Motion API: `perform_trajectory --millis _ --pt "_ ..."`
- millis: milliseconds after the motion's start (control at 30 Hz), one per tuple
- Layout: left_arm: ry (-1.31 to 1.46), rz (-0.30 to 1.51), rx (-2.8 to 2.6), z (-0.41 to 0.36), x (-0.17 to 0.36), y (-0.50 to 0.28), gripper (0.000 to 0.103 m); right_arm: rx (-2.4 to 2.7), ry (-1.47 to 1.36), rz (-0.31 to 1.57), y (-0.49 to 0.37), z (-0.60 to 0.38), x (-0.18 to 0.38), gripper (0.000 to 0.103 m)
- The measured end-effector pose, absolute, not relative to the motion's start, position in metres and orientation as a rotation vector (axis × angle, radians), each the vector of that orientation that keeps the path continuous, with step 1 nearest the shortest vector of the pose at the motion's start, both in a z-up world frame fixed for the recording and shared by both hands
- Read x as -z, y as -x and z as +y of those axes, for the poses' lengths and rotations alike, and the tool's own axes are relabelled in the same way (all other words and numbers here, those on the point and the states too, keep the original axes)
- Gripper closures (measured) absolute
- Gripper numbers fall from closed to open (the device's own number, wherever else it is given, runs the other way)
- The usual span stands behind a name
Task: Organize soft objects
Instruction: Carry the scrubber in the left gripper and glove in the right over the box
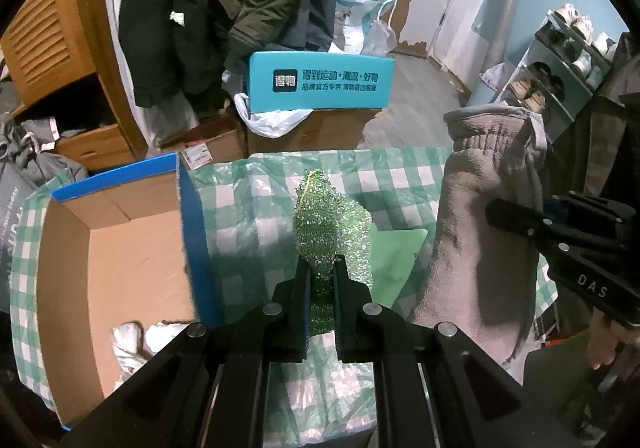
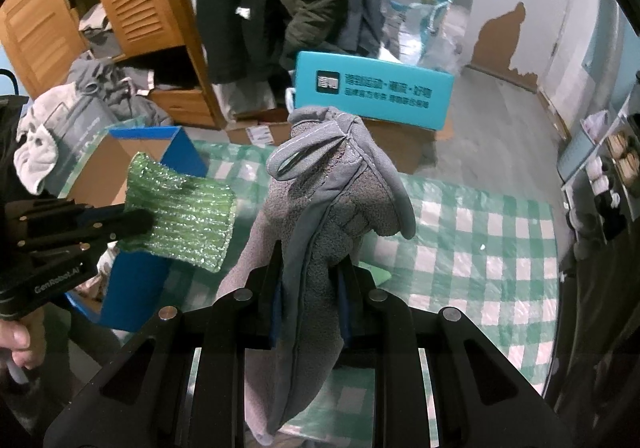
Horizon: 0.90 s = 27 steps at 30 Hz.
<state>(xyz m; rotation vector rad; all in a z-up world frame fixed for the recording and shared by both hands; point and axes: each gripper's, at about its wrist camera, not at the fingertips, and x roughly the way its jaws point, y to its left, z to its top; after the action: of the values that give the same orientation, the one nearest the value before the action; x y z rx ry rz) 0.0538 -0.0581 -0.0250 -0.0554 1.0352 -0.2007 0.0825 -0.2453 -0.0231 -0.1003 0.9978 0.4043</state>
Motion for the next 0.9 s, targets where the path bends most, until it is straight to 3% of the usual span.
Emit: perform_trajectory --millis 900 --pt "0.145 0.968 0.093 0.038 0.001 -0.022 0.094 -0.535 0.152 0.971 -0.081 -0.156 -0.003 0.083"
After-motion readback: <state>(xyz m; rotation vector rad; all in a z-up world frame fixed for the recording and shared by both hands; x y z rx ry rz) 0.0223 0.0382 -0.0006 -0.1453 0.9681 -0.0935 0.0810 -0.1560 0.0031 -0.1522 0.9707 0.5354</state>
